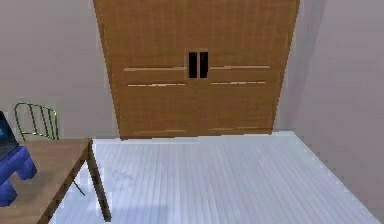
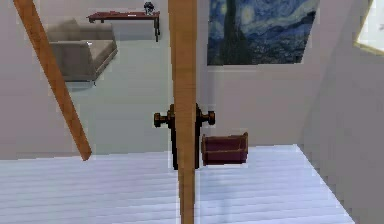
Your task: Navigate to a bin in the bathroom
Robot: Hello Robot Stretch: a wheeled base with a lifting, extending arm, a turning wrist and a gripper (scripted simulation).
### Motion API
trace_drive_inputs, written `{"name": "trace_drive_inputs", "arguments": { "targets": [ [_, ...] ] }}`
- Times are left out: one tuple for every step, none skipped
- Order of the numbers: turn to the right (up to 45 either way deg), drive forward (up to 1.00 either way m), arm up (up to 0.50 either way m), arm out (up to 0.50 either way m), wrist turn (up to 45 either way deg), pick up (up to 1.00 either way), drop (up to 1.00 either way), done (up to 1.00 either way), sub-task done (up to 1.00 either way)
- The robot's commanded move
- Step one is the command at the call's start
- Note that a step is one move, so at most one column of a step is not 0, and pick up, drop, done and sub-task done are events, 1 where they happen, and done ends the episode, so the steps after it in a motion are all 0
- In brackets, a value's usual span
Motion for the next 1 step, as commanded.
{"name": "trace_drive_inputs", "arguments": {
  "targets": [
    [-3.0, 0.00, 0.00, 0.00, 0.0, 0.00, 0.00, 0.00, 0.00]
  ]
}}
